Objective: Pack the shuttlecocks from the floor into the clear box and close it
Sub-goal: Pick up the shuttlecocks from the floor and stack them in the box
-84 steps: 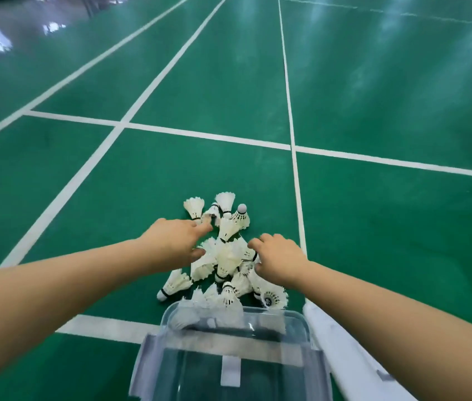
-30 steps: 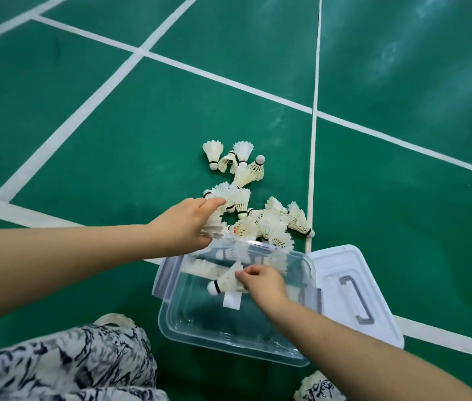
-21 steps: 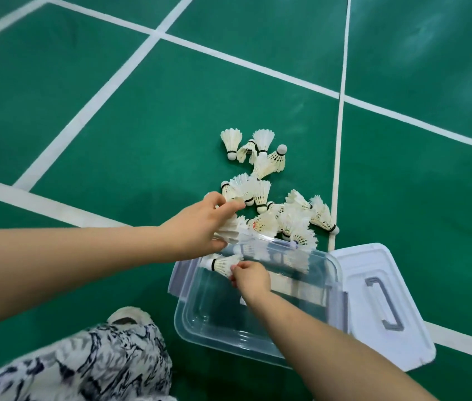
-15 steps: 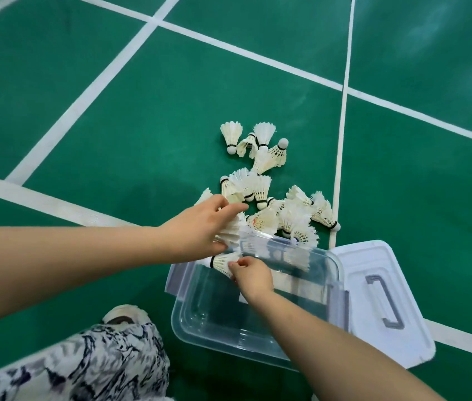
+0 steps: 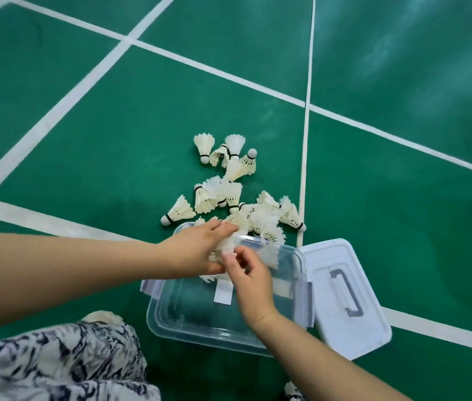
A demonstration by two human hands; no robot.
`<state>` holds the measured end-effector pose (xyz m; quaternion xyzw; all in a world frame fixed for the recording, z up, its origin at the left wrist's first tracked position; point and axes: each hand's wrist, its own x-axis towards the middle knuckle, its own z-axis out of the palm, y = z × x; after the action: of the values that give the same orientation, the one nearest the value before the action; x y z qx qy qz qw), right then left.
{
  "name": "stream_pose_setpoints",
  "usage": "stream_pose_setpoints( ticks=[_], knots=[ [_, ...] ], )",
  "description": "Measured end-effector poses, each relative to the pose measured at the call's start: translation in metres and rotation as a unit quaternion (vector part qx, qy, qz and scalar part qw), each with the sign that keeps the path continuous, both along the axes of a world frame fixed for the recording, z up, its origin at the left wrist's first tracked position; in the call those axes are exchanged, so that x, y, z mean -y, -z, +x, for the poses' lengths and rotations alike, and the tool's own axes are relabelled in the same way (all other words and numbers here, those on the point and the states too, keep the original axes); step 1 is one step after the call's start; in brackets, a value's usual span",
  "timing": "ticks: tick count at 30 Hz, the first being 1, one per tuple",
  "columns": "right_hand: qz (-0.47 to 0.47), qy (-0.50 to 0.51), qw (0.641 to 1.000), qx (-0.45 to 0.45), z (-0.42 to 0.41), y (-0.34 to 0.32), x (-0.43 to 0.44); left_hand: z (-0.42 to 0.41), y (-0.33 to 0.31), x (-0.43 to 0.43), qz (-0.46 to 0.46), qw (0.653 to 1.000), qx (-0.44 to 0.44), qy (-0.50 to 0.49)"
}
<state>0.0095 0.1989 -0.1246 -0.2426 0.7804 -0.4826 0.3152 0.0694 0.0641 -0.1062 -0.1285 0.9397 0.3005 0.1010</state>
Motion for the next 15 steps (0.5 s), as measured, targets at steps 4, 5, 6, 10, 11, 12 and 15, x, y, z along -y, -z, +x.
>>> stream_pose_setpoints(
  ticks=[4, 5, 6, 10, 11, 12, 15],
  knots=[
    [0.058, 0.03, 0.996, -0.059, -0.002, 0.002, -0.005, -0.01, 0.001, -0.007, -0.003, 0.999, 0.013, 0.03],
    [0.064, 0.058, 0.994, -0.06, -0.005, 0.003, -0.008, -0.012, 0.0, -0.005, -0.001, 0.999, 0.017, 0.027],
    [0.079, 0.083, 0.991, -0.062, -0.007, 0.006, -0.011, -0.013, 0.0, -0.001, 0.0, 1.0, 0.016, 0.02],
    [0.191, 0.083, 0.976, -0.064, -0.02, 0.029, -0.023, -0.014, -0.007, 0.015, 0.001, 0.998, -0.044, -0.033],
    [0.215, 0.071, 0.972, -0.055, -0.023, 0.036, -0.023, -0.013, -0.008, 0.019, 0.002, 0.998, -0.055, -0.044],
    [0.23, 0.06, 0.97, -0.043, -0.025, 0.043, -0.023, -0.013, -0.008, 0.021, 0.003, 0.997, -0.061, -0.053],
    [0.237, 0.031, 0.971, -0.013, -0.026, 0.059, -0.016, -0.01, -0.007, 0.027, 0.009, 0.994, -0.077, -0.075]
  ],
)
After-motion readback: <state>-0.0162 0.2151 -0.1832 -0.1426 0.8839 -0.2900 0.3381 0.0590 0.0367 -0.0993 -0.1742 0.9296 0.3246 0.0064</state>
